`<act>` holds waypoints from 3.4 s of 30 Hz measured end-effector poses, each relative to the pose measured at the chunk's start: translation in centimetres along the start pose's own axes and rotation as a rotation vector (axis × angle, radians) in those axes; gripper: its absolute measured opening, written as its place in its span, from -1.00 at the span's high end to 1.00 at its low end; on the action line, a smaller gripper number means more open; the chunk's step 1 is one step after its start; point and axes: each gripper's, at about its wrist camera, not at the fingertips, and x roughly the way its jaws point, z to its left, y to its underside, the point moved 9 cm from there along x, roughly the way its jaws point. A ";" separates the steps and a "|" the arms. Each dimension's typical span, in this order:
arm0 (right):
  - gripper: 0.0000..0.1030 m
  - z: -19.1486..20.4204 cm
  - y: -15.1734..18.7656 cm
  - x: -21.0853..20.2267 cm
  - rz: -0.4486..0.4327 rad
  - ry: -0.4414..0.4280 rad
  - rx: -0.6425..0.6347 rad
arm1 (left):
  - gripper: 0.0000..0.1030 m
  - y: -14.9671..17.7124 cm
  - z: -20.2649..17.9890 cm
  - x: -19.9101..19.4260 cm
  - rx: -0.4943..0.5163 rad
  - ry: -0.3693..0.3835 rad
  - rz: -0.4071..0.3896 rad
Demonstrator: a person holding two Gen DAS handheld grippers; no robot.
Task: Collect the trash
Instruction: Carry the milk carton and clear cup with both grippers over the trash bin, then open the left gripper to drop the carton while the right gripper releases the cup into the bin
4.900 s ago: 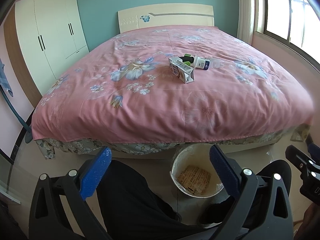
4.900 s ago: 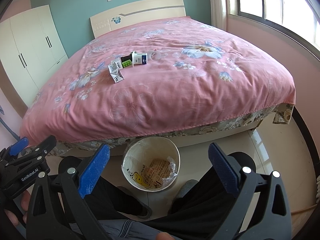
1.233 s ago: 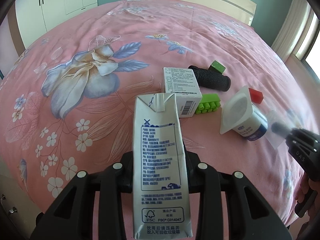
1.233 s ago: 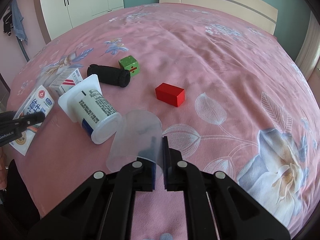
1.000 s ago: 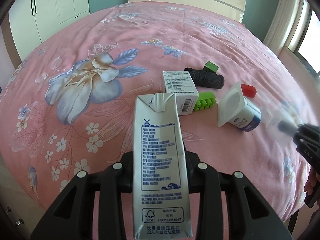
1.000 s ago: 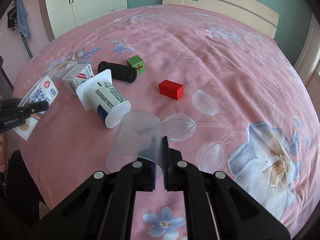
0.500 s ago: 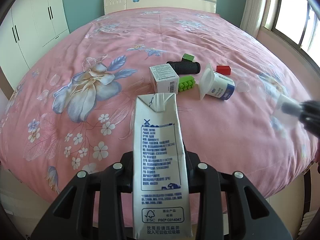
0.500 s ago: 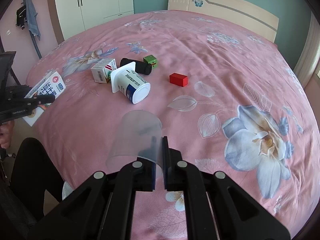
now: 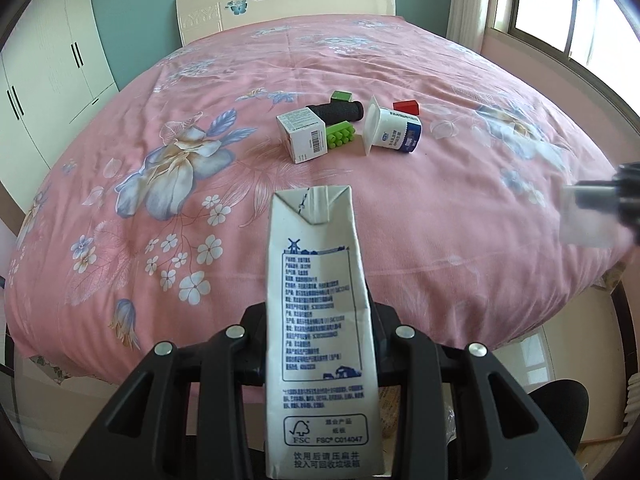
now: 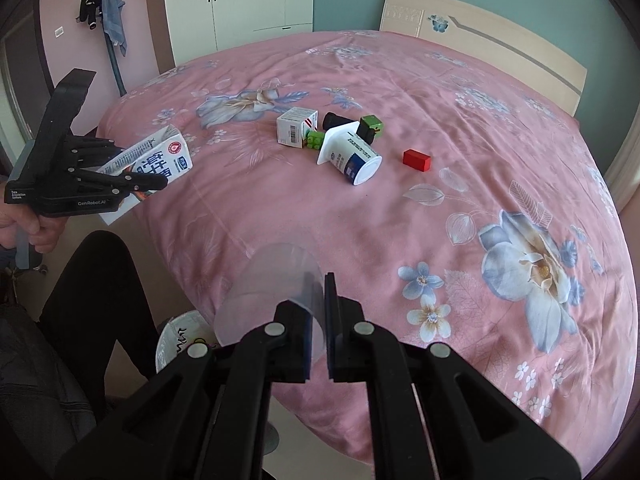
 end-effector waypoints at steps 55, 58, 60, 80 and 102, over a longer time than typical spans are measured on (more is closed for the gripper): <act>0.92 18.7 12.9 2.4 0.179 -0.224 -0.084 | 0.29 18.8 -7.0 2.5 0.410 0.182 0.218; 0.92 19.1 13.2 3.8 0.202 -0.240 -0.081 | 0.29 19.9 -7.5 3.3 0.435 0.201 0.246; 0.92 19.2 13.3 4.9 0.217 -0.249 -0.078 | 0.29 20.5 -7.6 3.9 0.450 0.212 0.267; 0.92 19.6 14.3 14.4 0.346 -0.337 -0.063 | 0.29 22.7 -8.0 10.5 0.457 0.250 0.400; 0.67 18.4 14.9 18.6 0.411 -0.338 -0.068 | 0.13 23.7 -8.0 14.8 0.434 0.249 0.474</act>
